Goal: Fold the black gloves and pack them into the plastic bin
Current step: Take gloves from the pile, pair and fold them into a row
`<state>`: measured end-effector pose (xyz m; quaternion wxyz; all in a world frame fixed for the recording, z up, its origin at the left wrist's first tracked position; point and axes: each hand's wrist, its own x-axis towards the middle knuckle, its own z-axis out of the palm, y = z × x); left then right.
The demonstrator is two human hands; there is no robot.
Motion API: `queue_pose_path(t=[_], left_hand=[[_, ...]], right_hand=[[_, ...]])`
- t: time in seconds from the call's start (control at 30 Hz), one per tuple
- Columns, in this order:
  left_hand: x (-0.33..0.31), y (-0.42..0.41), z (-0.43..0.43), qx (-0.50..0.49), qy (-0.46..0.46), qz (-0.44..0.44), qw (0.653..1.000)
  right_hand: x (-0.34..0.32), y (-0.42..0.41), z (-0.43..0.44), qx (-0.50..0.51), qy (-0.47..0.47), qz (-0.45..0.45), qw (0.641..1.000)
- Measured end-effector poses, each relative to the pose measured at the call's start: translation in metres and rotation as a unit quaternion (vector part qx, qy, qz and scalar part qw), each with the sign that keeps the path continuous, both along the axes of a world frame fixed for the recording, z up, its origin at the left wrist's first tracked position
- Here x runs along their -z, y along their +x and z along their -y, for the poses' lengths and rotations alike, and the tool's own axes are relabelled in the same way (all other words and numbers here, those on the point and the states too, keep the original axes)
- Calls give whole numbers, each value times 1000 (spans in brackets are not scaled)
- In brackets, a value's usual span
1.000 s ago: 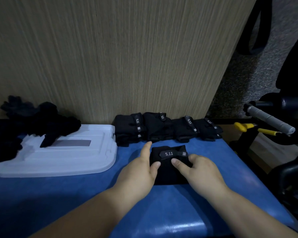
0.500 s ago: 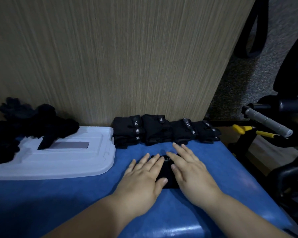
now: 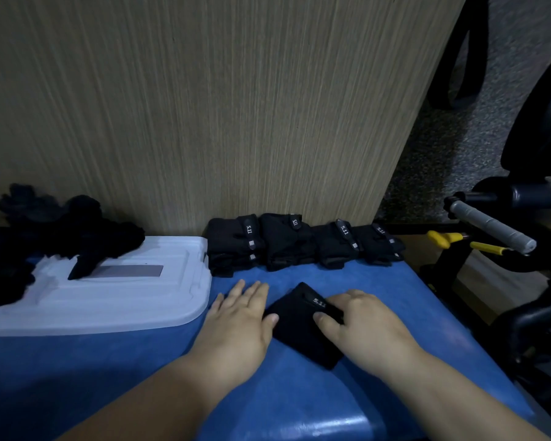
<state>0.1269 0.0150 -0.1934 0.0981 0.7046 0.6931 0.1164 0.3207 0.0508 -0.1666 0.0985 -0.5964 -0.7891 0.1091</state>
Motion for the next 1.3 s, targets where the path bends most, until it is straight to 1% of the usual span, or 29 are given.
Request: queue_pose_path(t=[0.07,0.13,0.2,0.27,0.37,0.47,0.53,0.57,0.67,0.77,0.8,0.83,0.9,0.97,1.0,1.03,1.1,1.17,1.23,1.3], left_hand=[[-3,-1,0,-36,51,-11,998],[-9,0,3,-61,81,-9,995],[-16,4,5,-63,73,17,995],[-19,9,6,-51,48,40,997],[-19,16,7,-52,6,113,992],[-23,21,8,-73,-16,221,972],[-26,22,6,-93,-12,299,950],[-27,22,5,-107,-15,344,933],[-26,26,1,-140,-33,495,857],[-27,33,-2,-153,-15,573,805],[-27,36,-3,-153,-5,594,790],[-29,38,-4,-151,3,612,776],[-31,43,-8,-146,13,630,763],[-34,48,-13,-143,25,634,760],[-36,52,-16,-141,31,632,761],[-37,55,-19,-137,36,629,764],[-39,61,-28,-129,44,624,769],[-41,66,-39,-118,57,602,788],[-43,70,-52,-101,76,555,822],[-46,73,-65,-87,100,484,865]], right_hand=[[-2,2,1,35,-26,-27,999],[-3,3,3,51,-62,-60,995],[-4,3,5,59,-82,-92,991],[-4,2,6,64,-82,-106,989],[-3,-1,9,68,-91,-130,985],[-1,-4,10,64,-93,-154,982],[-2,-4,10,61,-96,-185,976],[-3,-4,10,57,-98,-199,974],[-1,-3,9,49,-93,-241,965],[1,-3,4,55,-90,-311,944],[0,-3,3,54,-100,-348,930],[-3,-4,3,52,-124,-399,907],[-8,-5,4,48,-200,-514,833],[-11,-4,2,47,-250,-600,758],[-12,-3,0,50,-253,-628,735],[-13,-2,-3,54,-248,-647,719],[-14,0,-9,65,-223,-667,708],[-16,3,-17,77,-191,-679,705],[-17,6,-27,83,-162,-685,705],[-19,8,-38,90,-133,-680,716]])
